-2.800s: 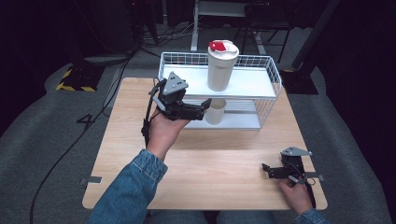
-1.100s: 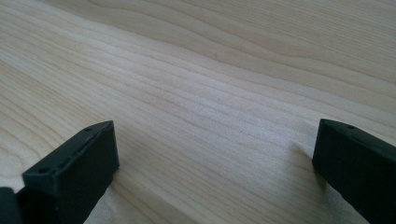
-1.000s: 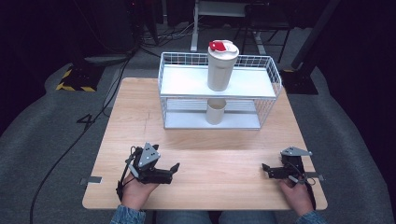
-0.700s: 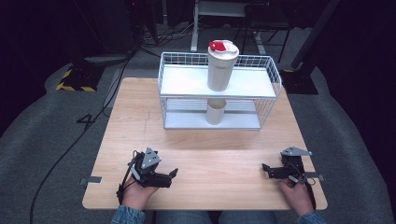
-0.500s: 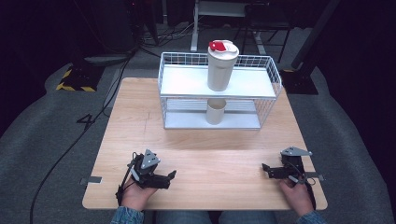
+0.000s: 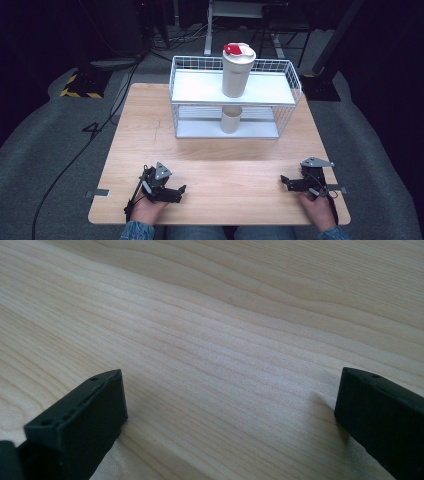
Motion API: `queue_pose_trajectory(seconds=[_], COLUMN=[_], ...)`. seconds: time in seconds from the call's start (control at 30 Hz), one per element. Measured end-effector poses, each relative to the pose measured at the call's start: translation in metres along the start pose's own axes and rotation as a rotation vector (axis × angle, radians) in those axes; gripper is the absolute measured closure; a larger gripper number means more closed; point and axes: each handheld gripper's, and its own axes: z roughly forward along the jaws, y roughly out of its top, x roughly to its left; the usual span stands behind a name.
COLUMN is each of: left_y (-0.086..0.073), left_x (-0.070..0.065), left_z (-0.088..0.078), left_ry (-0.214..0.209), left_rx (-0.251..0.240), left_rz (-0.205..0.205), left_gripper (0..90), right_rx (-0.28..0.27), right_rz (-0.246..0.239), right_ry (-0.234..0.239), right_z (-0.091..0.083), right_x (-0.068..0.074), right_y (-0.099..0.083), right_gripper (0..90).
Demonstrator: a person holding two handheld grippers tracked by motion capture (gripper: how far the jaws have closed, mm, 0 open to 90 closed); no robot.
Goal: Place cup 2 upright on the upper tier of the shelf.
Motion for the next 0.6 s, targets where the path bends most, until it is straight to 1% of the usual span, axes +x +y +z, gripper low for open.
queue_pose_trajectory(seconds=[0.03,0.07,0.1,0.27,0.3,0.47,0.6], left_y=[-0.0002,-0.0002,-0.0012,-0.0009,-0.0005,0.0000,0.0000], left_x=[0.0009,0.0009,0.0013,0.0018,0.0019,0.0040,0.0072], left_z=[0.0025,0.0025,0.0049,0.0059,0.0066,0.0068,0.0067], left_ry=[0.003,0.003,0.004,0.018,0.044,0.047,0.035], left_rx=[0.016,0.016,0.020,0.029,0.039,0.038,0.039], left_rz=[-0.008,-0.008,-0.020,-0.013,-0.003,0.003,0.008], left_gripper=[0.1,0.1,0.1,0.0,0.0,0.0,0.0], right_rx=[0.000,0.000,0.000,0.000,0.000,0.000,0.000], right_rz=[0.000,0.000,0.000,0.000,0.000,0.001,0.000], right_ry=[0.000,0.000,0.000,0.000,0.000,0.000,0.000], right_z=[0.0000,0.0000,0.0000,0.0000,0.0000,-0.0001,0.0000], right_x=[0.0000,0.0000,0.0000,0.0000,0.0000,0.0001,0.0000], right_y=[0.0000,0.0000,0.0000,0.0000,0.0000,0.0000,0.0000], right_gripper=[0.3,0.3,0.3,0.3,0.3,0.3,0.3])
